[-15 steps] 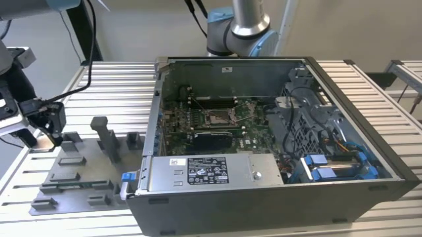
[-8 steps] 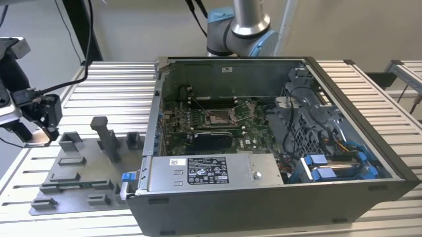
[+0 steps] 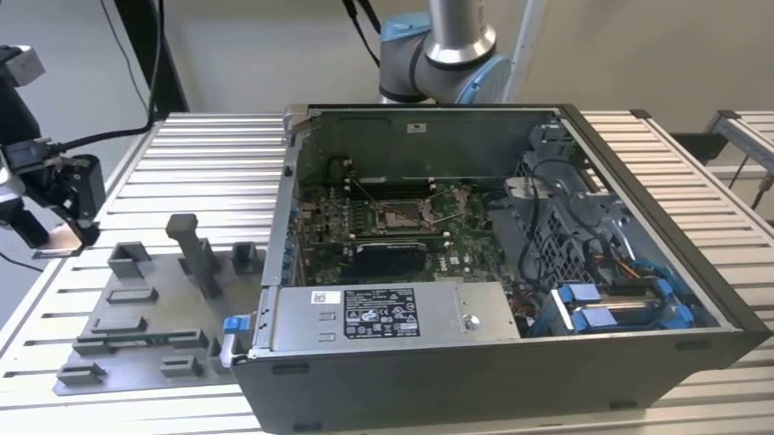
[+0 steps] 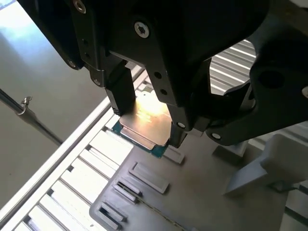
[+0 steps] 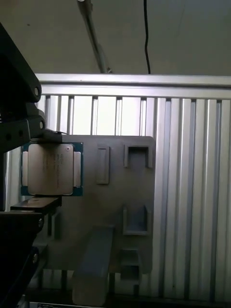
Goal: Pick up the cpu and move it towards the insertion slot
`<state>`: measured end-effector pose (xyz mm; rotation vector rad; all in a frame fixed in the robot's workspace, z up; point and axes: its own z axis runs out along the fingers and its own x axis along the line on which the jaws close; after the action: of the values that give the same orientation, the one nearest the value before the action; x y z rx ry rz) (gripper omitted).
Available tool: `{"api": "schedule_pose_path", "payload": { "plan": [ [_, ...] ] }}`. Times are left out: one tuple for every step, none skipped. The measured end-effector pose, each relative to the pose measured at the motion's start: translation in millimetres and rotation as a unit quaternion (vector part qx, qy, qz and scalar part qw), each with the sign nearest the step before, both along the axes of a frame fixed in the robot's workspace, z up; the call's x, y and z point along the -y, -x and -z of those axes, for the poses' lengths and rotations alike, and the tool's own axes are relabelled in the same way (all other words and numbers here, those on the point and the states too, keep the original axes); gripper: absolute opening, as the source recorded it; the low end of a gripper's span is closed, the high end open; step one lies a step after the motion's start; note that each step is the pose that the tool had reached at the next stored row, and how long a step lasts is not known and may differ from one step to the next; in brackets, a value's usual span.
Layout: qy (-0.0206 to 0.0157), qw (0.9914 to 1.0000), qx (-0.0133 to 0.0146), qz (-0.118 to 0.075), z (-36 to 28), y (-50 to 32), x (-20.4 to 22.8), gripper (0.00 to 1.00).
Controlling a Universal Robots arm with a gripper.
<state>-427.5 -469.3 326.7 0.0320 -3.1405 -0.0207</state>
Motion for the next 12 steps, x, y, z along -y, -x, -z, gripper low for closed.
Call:
{"api": "schedule_pose_path", "payload": {
  "plan": [
    [0.0002, 1.0, -0.0001, 0.0, -2.9, 0.0, -0.1, 0.0],
    [0.0005, 1.0, 0.0, 0.0, -5.8, 0.0, -0.2, 0.0],
    [0.0007, 1.0, 0.0, 0.0, -8.7, 0.0, -0.2, 0.0],
    [0.0009, 1.0, 0.0, 0.0, -11.6, 0.0, -0.3, 0.0],
    [0.0011, 1.0, 0.0, 0.0, -14.8, 0.0, -0.4, 0.0],
    [0.0013, 1.0, 0.0, 0.0, -18.0, 0.0, -0.4, 0.0],
    [0.0015, 1.0, 0.0, 0.0, -20.9, 0.0, -0.5, 0.0],
    [0.0017, 1.0, 0.0, 0.0, -23.8, 0.0, -0.5, 0.0],
    [0.002, 1.0, 0.0, 0.0, -26.9, 0.0, -0.6, 0.0],
    [0.0022, 1.0, -0.0001, 0.0, -29.7, 0.0, -0.6, 0.0],
    [0.0024, 1.0, -0.0001, 0.0, -32.6, 0.0, -0.7, 0.0],
    [0.0026, 1.0, 0.0, 0.0, -35.8, 0.0, -0.7, 0.0]
  ]
}}
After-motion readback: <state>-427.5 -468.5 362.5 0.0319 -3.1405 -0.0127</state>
